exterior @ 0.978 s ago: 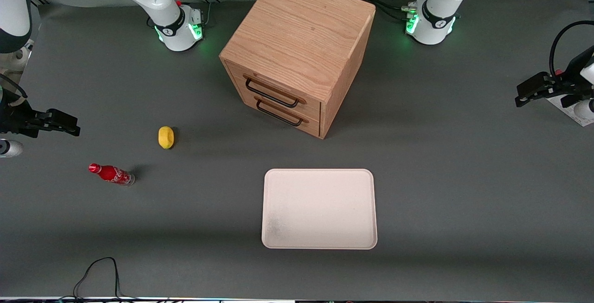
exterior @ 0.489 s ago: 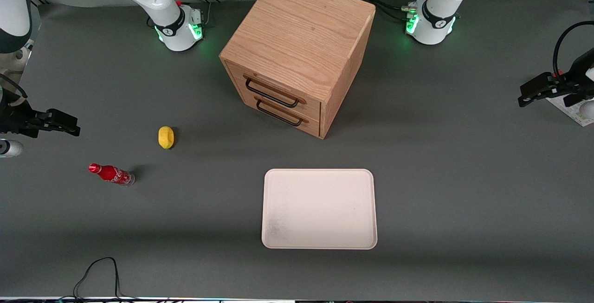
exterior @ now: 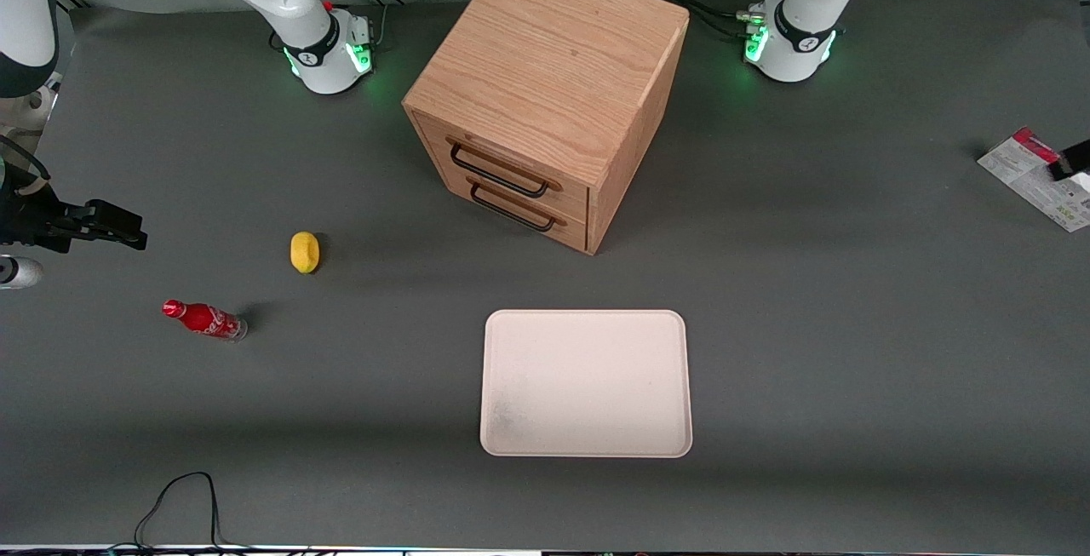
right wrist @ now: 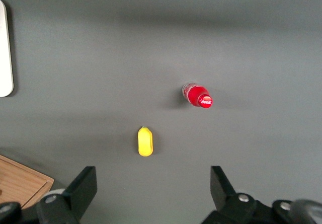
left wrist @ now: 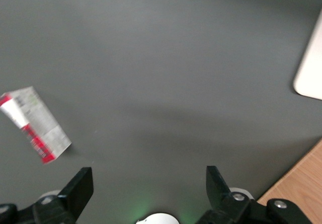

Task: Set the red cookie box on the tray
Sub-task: 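Move the left gripper over the red-and-white cookie box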

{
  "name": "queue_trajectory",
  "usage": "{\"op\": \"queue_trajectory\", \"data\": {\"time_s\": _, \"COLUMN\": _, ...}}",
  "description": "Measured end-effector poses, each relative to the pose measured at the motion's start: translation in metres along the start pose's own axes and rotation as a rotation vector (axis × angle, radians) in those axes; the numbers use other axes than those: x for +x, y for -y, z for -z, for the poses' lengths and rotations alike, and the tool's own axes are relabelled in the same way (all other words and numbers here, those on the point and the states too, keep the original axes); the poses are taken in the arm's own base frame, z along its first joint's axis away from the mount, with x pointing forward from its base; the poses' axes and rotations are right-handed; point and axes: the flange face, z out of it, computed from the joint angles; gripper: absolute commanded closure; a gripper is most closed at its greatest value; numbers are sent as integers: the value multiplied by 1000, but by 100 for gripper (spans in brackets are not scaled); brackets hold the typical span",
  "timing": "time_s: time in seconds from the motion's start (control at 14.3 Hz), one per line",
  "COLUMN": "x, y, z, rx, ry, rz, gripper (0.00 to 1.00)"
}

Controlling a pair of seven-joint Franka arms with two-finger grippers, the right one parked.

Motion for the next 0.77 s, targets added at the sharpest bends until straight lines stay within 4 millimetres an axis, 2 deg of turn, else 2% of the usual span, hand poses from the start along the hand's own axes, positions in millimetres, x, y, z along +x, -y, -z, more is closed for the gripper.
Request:
{"op": "queue_trajectory", "data": {"time_s": 0.21, "x": -5, "y": 89, "z": -12, "rx": -17, "ry": 33, "rz": 160, "gripper": 0}}
{"op": "queue_trajectory", "data": {"time_s": 0.28, "x": -10, "y": 124, "z": -18, "rx": -26, "ry": 44, "rz": 223, "gripper": 0}}
{"op": "queue_trajectory", "data": {"time_s": 0.49, "x": -34, "y": 228, "z": -35, "rx": -55, "ry": 58, "rz": 409, "gripper": 0}}
{"op": "queue_trajectory", "data": {"time_s": 0.63, "x": -50, "y": 272, "z": -39, "rx": -50, "ry": 34, "rz": 491, "gripper": 0}}
{"op": "queue_trajectory", "data": {"time_s": 0.77, "x": -64, "y": 295, "z": -41, "rx": -36, "ry": 22, "rz": 536, "gripper": 0}}
